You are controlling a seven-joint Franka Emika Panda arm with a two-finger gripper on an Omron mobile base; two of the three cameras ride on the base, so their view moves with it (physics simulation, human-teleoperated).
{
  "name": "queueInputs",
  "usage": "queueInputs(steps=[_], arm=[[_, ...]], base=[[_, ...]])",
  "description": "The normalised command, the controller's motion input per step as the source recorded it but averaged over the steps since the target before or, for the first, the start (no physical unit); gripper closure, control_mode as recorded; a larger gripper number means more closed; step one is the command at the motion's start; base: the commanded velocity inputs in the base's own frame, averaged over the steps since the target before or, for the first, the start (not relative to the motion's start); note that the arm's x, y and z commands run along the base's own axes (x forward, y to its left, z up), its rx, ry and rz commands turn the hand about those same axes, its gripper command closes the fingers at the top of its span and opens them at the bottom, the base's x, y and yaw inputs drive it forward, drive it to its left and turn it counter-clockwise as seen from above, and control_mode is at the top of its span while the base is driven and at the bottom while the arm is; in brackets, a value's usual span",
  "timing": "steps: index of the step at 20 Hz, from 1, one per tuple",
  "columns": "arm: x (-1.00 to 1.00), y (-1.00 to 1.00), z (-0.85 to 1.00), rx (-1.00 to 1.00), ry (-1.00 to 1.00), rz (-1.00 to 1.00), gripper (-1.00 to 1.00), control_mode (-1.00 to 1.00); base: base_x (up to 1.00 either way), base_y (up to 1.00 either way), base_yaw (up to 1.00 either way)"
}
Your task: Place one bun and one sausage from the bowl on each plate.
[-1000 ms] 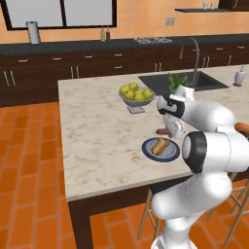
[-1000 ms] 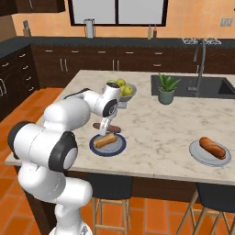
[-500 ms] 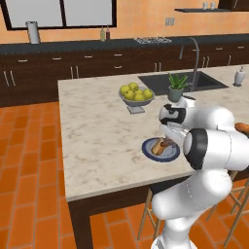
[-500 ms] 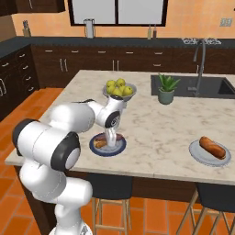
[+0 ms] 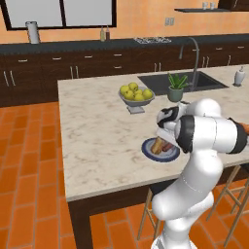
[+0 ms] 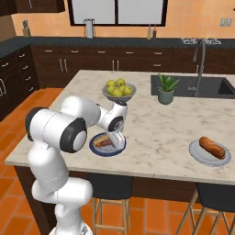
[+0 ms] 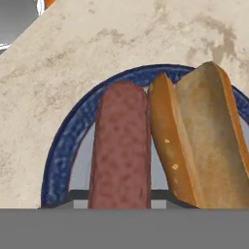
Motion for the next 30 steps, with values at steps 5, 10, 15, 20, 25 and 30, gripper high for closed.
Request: queueInputs(steps=[5, 10, 15, 20, 25, 30], arm=[[-0.03, 0.1, -0.09, 0.0, 0.0, 0.05, 1.0, -1.0], [-0.36, 0.1, -0.03, 0.0, -0.01, 0.01, -1.0, -1.0], [-0.3, 0.0, 0.03, 0.0, -0.03, 0.0, -1.0, -1.0], [-0.42, -0.17, 0.78, 0.0, -0.15, -0.01, -1.0, -1.0], [-0.43, -0.03, 0.94, 0.0, -0.1, -0.17, -1.0, -1.0], [-0.36, 0.0, 0.59, 0.01, 0.01, -0.52, -1.0, -1.0]], base=[[0.0, 0.0, 0.0], [0.0, 0.0, 0.0], [0.0, 0.0, 0.0], [0.0, 0.0, 0.0], [0.0, 0.0, 0.0], [0.0, 0.0, 0.0]])
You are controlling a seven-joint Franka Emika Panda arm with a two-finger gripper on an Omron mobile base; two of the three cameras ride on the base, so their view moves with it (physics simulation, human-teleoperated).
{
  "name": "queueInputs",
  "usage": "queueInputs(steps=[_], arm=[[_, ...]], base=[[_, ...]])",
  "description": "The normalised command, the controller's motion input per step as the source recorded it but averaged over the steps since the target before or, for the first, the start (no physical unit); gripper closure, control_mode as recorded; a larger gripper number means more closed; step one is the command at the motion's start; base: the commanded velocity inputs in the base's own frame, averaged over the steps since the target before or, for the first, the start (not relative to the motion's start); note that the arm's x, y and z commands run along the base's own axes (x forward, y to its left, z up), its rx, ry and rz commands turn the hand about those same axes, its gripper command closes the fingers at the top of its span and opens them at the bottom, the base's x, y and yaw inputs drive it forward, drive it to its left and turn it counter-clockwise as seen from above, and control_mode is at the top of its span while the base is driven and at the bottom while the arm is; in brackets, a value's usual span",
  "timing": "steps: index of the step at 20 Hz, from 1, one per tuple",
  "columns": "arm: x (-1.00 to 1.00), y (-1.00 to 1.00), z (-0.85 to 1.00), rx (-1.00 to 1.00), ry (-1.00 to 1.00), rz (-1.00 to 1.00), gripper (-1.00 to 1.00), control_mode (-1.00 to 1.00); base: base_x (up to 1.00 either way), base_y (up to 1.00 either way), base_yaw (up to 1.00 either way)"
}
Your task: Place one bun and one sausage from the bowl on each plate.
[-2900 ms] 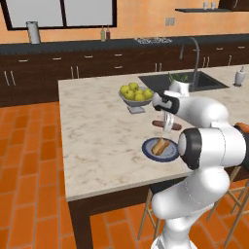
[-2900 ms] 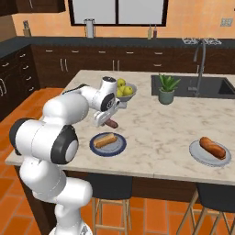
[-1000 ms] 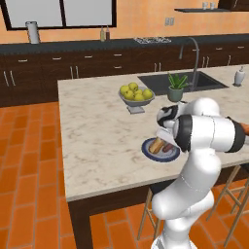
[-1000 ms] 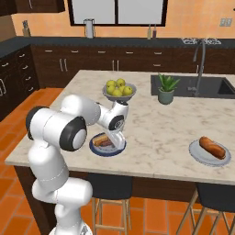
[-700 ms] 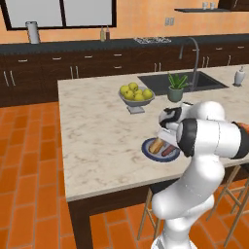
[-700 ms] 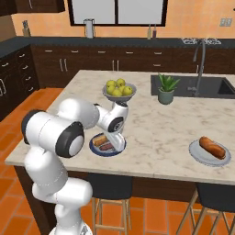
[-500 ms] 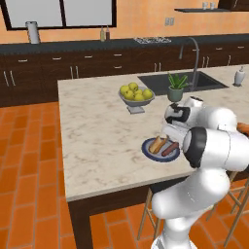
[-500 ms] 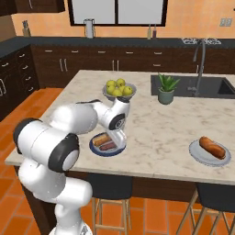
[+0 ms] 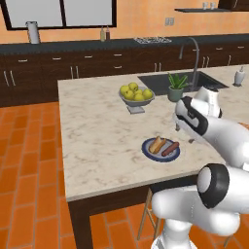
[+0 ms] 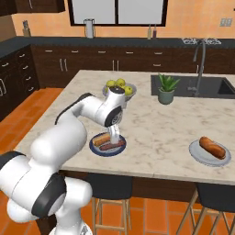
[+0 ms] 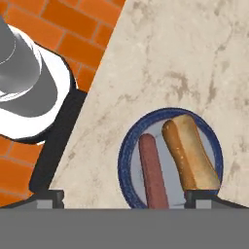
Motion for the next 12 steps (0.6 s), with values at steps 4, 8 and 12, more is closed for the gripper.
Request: queueInputs(steps=[4, 8, 12], arm=[[-0.51, 0.07, 0.33, 0.05, 0.0, -0.63, -1.0, -1.0], [-0.59, 0.32, 0.2, 0.07, 0.0, -0.6, -1.0, -1.0], [-0.66, 0.28, 0.04, 0.2, -0.01, -0.58, -1.0, -1.0]], base=[[0.0, 0.0, 0.0], [0.0, 0.0, 0.0], [0.0, 0.0, 0.0]])
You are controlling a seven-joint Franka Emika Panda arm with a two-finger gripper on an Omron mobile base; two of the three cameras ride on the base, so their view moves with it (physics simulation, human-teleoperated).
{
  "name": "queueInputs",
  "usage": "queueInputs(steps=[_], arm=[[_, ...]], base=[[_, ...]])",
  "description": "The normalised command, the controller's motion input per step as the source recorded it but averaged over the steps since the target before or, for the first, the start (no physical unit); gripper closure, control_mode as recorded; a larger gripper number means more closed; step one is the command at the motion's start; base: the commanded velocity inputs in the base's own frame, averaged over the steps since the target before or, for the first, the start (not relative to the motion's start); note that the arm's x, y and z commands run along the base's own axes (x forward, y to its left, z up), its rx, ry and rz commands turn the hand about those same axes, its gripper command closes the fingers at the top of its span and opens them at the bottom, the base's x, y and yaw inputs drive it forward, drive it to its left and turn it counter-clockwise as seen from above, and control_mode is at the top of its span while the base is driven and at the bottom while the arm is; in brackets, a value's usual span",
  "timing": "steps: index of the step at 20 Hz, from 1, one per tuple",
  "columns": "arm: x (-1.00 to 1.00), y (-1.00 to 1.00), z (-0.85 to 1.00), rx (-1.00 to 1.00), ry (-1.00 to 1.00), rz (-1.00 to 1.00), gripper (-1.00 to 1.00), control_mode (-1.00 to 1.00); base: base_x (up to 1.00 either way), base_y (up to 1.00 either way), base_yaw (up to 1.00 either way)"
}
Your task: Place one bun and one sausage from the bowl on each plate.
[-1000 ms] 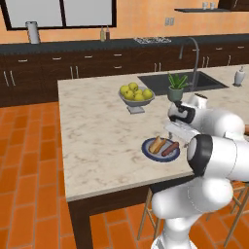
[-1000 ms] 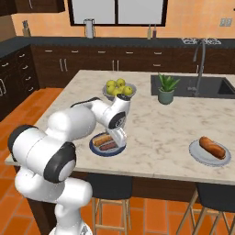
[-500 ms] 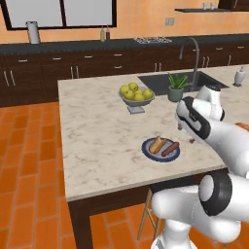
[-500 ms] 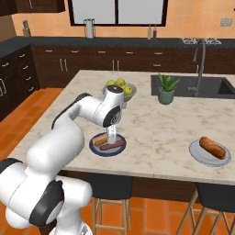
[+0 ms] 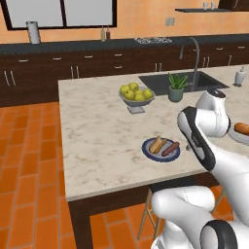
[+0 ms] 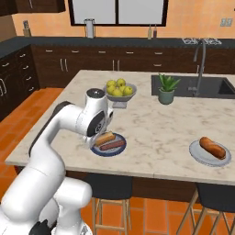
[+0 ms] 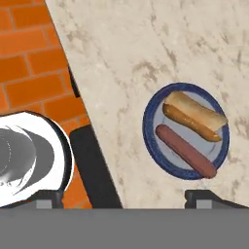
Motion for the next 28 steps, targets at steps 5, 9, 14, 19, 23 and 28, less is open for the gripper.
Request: queueInputs(steps=[5, 9, 14, 19, 23, 28], arm=[[-0.59, 0.14, 0.35, 0.27, 0.0, -0.52, -1.0, -1.0], [-0.15, 0.21, 0.74, 0.1, 0.0, -0.37, -1.0, -1.0], [-0.24, 0.2, 0.24, -0.01, 0.0, -0.24, -1.0, -1.0], [-0.02, 0.25, -0.16, 0.0, 0.05, -0.06, -1.0, 1.0], [0.0, 0.0, 0.0, 0.0, 0.0, 0.0, -1.0, 1.0], [0.0, 0.0, 0.0, 0.0, 0.0, 0.0, -1.0, 1.0]], base=[[0.0, 0.0, 0.0], [0.0, 0.0, 0.0], [0.0, 0.0, 0.0], [-0.16, -0.17, -0.05], [-0.45, -1.0, -0.28], [-0.12, -1.0, -0.25]])
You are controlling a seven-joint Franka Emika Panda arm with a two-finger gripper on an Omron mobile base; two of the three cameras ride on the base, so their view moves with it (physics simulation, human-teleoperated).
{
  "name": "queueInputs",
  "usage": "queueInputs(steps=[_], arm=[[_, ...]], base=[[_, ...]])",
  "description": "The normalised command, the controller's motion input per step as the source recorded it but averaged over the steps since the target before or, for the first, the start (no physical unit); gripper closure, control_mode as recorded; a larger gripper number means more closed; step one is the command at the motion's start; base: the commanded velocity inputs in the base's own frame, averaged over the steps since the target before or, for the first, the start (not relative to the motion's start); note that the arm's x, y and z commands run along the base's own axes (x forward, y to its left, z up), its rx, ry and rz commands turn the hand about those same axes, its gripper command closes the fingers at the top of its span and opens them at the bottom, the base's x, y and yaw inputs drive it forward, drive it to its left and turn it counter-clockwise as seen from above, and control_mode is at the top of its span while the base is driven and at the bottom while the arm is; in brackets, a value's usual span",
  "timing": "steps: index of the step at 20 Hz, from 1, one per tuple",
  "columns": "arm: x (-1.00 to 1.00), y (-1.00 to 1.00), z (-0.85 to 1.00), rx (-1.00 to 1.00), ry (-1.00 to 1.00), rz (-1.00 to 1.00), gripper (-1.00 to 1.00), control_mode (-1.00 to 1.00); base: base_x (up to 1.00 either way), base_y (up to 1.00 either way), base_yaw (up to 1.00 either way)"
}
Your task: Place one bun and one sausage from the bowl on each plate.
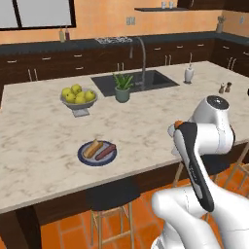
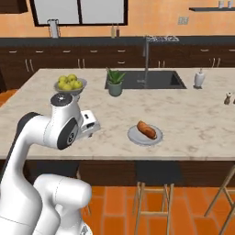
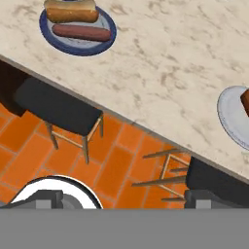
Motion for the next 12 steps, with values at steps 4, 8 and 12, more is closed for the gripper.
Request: queueInputs(steps=[4, 8, 12], arm=[[0.0, 0.0, 0.0, 0.0, 0.0, 0.0, -1.0, 1.0], [0.0, 0.0, 0.0, 0.0, 0.0, 0.0, -1.0, 1.0], [0.0, 0.0, 0.0, 0.0, 0.0, 0.0, -1.0, 1.0]], base=[[0.26, -1.0, -0.12], [0.51, -1.0, -0.07], [0.56, -1.0, -0.06]])
